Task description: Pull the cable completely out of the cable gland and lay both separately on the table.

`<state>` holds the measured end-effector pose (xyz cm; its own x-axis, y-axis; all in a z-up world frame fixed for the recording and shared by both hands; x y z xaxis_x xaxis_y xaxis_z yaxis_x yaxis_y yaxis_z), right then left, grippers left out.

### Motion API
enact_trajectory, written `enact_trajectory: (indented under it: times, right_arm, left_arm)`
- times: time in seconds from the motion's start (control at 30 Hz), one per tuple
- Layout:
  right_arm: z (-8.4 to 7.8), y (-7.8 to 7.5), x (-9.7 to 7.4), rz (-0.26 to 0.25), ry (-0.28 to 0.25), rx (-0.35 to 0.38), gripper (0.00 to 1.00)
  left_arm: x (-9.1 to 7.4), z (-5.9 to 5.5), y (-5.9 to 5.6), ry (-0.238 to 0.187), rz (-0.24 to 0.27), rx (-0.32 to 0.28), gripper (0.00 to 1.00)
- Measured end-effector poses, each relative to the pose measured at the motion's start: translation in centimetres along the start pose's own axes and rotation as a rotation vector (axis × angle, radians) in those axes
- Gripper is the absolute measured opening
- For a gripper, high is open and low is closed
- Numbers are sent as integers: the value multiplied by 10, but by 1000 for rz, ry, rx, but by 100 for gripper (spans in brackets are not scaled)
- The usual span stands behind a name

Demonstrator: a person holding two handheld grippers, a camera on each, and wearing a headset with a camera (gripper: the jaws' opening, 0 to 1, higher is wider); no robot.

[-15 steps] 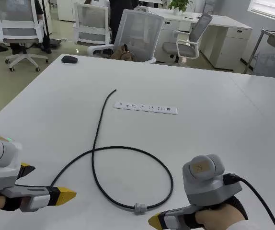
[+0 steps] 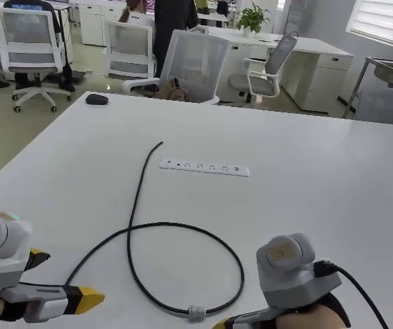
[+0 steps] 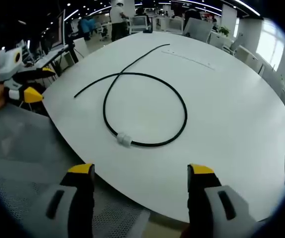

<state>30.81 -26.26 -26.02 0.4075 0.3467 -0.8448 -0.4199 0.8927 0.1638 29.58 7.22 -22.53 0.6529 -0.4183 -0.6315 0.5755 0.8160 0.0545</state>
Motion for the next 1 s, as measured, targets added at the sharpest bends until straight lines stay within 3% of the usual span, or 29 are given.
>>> enact_trajectory:
  times: [1.0]
  right_arm:
    - [0,-1,0,-4,1,-3,80]
  left_arm:
    - [1,0,-2,0,-13,20,79]
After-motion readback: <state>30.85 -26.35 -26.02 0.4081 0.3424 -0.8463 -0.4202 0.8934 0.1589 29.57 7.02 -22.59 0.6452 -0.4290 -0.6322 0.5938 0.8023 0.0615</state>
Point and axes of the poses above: the centre of the closed fingertips' face, and the gripper's own axes: x roughly forward along the fingers, y roughly to its left, z roughly out of its top, the point moved 10 cm from there along -x, roughly backward along the fingers, and after that the axes turned 10 degrees about x, right-handed, at the moved point
